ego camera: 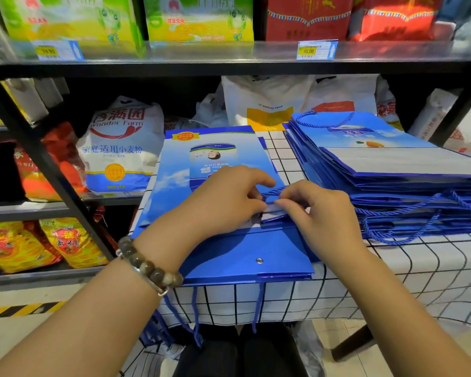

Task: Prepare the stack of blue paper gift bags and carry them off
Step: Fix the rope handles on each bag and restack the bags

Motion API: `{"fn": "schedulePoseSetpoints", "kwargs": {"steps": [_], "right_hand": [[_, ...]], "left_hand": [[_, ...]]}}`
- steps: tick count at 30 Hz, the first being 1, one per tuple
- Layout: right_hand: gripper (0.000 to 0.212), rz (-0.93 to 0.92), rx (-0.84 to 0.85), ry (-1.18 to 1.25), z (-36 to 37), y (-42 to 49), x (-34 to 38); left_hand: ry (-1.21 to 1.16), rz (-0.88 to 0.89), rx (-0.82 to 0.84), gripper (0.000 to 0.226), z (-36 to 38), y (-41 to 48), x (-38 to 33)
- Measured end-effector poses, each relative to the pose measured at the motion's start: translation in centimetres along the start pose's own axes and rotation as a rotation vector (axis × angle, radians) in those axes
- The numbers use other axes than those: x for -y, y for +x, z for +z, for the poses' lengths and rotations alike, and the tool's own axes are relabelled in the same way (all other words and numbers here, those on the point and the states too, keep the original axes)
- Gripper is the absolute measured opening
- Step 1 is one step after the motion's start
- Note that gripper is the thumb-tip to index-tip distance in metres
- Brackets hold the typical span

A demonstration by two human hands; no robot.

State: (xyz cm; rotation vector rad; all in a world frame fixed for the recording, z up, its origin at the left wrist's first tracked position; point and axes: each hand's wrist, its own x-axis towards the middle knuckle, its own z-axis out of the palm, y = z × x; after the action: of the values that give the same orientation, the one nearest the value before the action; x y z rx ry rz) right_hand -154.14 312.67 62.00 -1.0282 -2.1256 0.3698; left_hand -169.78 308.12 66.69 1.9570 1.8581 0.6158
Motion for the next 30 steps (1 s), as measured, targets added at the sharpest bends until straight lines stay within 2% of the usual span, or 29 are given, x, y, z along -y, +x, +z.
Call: {"fn": "schedulePoseSetpoints", "kwargs": {"steps": [2,5,8,12,16,19,23,26,30], "right_hand": [[0.008,-0.02,-0.003,-0.003,0.2,-0.1,0.4],[0.011,-0.256,0.0,-0.241,0.4,0.0,1.1],[0.019,-0.362,0.036,-0.396,0.7,0.3,1.5],[0.015,-0.444,-0.04,-0.431,1.5,0.7,1.6],[0.014,-0.514,-0.121,-0.44,1.9,0.1,0.9],[0.019,-0.505,-0.12,-0.323,1.6,-0.5,0.7],[0.028,-0.406,-0.068,-0.18,1.4,-1.0,-0.1],[0.028,-0.335,-0.056,-0.093,1.8,-1.3,-0.8],[0.024,-0.294,-0.03,-0.037,1.8,-1.3,-0.6]], "left_hand": [[-0.005,-0.04,-0.026,0.04,0.4,0.2,0.2],[-0.021,-0.08,-0.026,0.038,0.5,0.8,0.4],[-0.018,-0.112,0.009,0.032,0.2,1.3,0.4],[-0.103,-0.181,0.053,0.019,0.0,1.4,0.5],[-0.118,-0.154,0.033,0.033,-0.1,1.4,0.7],[-0.175,-0.157,0.042,0.031,-0.1,1.4,0.9],[-0.232,-0.176,0.037,0.03,0.0,1.3,1.1],[-0.401,-0.199,0.099,0.021,-0.1,1.1,0.9],[-0.331,-0.161,0.134,0.028,0.3,1.4,0.7]]}}
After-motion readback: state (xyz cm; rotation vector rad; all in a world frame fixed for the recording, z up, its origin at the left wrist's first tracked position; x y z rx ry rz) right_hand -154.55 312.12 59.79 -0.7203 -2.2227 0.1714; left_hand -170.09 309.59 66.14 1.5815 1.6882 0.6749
